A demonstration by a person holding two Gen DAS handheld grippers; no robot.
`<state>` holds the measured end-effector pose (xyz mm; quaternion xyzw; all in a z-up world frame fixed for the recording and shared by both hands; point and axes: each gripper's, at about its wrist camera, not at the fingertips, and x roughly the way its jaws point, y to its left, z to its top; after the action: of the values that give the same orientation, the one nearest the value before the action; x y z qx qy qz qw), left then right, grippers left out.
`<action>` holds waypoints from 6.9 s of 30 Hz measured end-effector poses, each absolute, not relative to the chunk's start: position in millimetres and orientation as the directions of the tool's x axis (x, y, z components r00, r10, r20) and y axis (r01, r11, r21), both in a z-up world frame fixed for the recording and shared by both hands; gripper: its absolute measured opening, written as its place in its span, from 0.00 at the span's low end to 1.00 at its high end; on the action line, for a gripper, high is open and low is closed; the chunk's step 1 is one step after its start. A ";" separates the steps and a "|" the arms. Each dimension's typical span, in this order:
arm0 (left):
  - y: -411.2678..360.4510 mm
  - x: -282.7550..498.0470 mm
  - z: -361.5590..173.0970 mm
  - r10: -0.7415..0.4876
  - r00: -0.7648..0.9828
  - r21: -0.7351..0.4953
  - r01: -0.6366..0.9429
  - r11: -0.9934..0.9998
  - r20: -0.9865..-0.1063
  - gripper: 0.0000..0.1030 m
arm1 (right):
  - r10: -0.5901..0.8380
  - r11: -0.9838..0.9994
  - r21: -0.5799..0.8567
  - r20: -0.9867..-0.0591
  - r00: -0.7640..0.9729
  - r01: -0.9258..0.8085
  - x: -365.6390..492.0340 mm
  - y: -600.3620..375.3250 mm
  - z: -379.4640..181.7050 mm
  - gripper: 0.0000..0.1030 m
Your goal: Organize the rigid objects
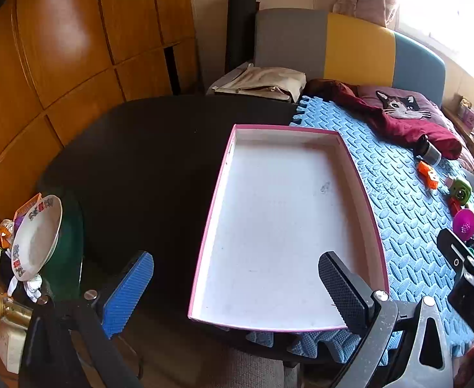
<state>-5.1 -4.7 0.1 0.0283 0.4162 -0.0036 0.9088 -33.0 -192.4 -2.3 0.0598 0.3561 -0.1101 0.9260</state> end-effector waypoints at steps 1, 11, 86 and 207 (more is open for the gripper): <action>-5.5 -5.5 -0.6 0.010 0.652 0.045 0.037 0.998 -0.758 1.00 | -0.143 0.968 0.056 -0.682 0.718 0.245 -33.0 -196.8 -3.9 0.92; -37.4 -17.3 -11.6 -0.198 0.590 -0.066 0.237 0.969 -0.783 1.00 | -0.087 0.961 0.141 -0.665 0.742 0.238 -58.7 -227.9 -5.4 0.86; -274.5 -47.7 -63.9 -0.503 0.287 -0.078 0.806 0.587 -0.815 0.56 | -0.172 0.964 -0.007 -0.780 0.602 0.267 -108.1 -430.0 -83.6 0.60; 35.2 72.1 -43.4 -0.240 0.587 -0.203 0.130 0.971 -0.773 0.88 | 0.296 0.955 0.229 -0.721 0.627 -0.188 111.7 -165.4 -30.0 0.26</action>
<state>72.1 35.2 -43.4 -0.0622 0.4420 -0.1043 0.8887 111.7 -165.4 -30.0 0.0659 0.4106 0.1345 0.8994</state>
